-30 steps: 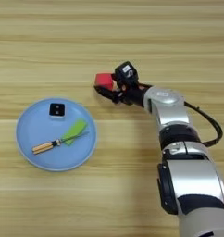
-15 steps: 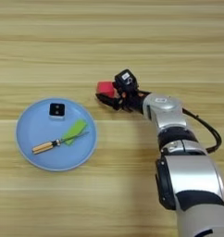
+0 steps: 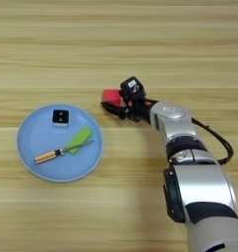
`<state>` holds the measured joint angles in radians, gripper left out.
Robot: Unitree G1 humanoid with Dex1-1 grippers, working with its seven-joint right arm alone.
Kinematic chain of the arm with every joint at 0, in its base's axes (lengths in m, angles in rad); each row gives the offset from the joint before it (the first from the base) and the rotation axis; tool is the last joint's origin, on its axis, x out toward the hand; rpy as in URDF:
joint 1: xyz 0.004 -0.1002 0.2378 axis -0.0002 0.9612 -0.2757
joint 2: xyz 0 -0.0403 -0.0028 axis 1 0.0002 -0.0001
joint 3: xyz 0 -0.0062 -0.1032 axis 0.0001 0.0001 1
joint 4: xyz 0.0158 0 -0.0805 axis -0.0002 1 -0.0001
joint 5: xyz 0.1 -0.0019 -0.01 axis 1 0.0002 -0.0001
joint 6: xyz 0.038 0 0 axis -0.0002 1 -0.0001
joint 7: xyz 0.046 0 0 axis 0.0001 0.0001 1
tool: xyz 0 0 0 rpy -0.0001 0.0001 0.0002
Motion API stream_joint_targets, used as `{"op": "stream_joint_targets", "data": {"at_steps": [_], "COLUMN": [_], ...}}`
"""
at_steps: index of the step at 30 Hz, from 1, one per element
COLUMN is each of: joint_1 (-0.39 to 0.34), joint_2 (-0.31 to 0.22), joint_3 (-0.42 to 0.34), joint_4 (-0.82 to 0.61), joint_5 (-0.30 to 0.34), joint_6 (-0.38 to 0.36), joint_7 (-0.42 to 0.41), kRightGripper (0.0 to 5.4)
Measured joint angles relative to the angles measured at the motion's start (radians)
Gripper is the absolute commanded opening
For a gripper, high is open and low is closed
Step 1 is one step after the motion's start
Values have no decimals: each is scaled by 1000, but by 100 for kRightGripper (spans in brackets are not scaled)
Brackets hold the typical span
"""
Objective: Move the objects on the table
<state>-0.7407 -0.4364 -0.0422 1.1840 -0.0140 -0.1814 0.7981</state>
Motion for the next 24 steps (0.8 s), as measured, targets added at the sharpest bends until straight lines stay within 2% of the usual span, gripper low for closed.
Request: {"op": "stream_joint_targets", "data": {"at_steps": [21, 22, 24], "joint_1": [0, 0, 0], "joint_2": [4, 5, 5], "joint_3": [2, 2, 2], "joint_4": [9, 9, 9], "joint_5": [-13, -13, -14], "joint_6": [-3, -3, -3], "joint_7": [-1, -1, -1], "kRightGripper": [314, 343, 358]}}
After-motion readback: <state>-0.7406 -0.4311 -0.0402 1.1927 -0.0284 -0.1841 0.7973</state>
